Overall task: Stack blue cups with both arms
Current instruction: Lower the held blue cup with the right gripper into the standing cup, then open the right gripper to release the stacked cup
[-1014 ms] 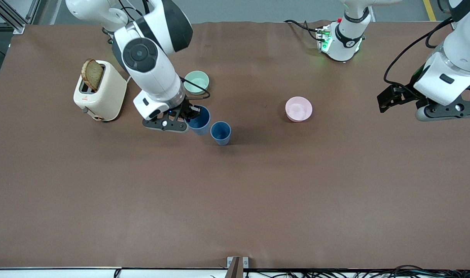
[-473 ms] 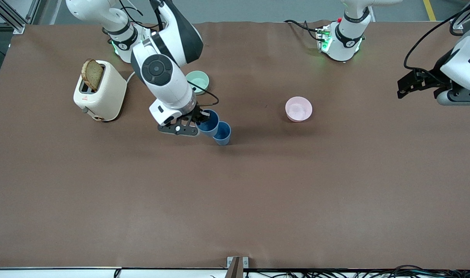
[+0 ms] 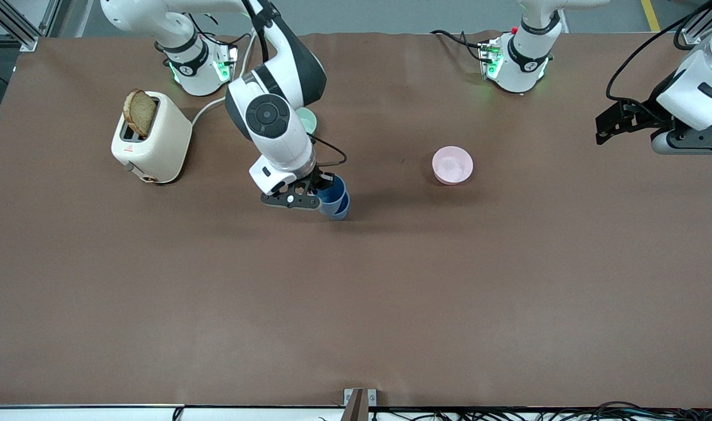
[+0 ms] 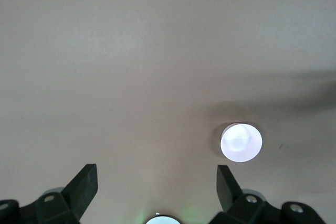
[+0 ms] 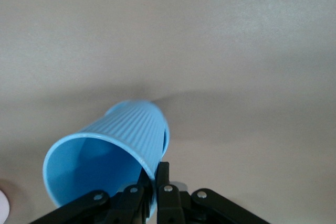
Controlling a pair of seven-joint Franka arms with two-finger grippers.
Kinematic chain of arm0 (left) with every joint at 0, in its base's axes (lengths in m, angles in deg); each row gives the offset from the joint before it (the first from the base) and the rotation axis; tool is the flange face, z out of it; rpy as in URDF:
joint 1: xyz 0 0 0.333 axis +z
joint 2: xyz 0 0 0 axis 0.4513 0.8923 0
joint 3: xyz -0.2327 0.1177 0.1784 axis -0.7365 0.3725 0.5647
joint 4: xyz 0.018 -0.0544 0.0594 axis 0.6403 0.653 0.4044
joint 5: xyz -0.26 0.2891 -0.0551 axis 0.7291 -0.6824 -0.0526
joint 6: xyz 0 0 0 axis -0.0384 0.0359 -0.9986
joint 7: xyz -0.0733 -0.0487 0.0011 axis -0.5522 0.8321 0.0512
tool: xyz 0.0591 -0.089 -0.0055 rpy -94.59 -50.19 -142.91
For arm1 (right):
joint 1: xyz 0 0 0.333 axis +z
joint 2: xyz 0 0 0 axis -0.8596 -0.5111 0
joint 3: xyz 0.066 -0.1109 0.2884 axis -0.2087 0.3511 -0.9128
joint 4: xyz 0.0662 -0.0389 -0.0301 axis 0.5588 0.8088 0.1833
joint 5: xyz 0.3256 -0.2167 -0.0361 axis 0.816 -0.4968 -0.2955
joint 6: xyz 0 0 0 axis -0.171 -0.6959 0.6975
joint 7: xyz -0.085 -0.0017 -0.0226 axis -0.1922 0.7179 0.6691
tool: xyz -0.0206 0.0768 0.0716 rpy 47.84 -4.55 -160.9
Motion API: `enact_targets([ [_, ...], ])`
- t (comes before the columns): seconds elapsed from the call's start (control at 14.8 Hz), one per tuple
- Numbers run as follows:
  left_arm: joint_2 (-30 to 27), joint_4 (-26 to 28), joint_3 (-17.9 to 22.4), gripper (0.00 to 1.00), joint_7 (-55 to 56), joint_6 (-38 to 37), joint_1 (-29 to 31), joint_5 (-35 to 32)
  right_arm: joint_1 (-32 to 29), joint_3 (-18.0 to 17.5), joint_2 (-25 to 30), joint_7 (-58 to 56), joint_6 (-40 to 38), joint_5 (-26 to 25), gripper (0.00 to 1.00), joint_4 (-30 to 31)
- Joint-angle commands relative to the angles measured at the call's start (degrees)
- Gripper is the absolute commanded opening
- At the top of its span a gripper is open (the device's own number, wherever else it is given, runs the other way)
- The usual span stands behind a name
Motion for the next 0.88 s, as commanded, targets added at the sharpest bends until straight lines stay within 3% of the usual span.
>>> enact_targets([
  [0.0, -1.2, 0.9, -0.4, 1.00, -0.6, -0.1, 0.0, 0.6, 1.3, 0.3, -0.4, 0.6, 0.9, 1.0, 0.10, 0.6],
  [0.34, -0.9, 0.6, -0.5, 1.00, -0.2, -0.1, -0.3, 0.7, 1.7, 0.3, -0.5, 0.7, 0.4, 1.1, 0.15, 0.6],
  [0.47, -0.9, 0.6, -0.5, 1.00, -0.7, -0.1, -0.1, 0.7, 1.3, 0.3, -0.4, 0.4, 0.1, 1.1, 0.40, 0.5],
  [0.61, -0.9, 0.6, -0.5, 1.00, -0.7, -0.1, 0.0, 0.7, 0.2, 0.5, 0.6, -0.2, -0.7, 1.0, 0.80, 0.5],
  [0.68, -0.9, 0.6, -0.5, 1.00, -0.6, -0.1, 0.0, 0.7, -0.6, 0.9, 2.1, -0.6, -1.9, 0.8, 0.89, 0.5],
  [0.81, -0.8, 0.6, -0.5, 1.00, -0.6, -0.1, 0.0, 0.7, -4.1, 2.1, 6.6, -2.9, -4.9, 0.1, 0.90, 0.5],
])
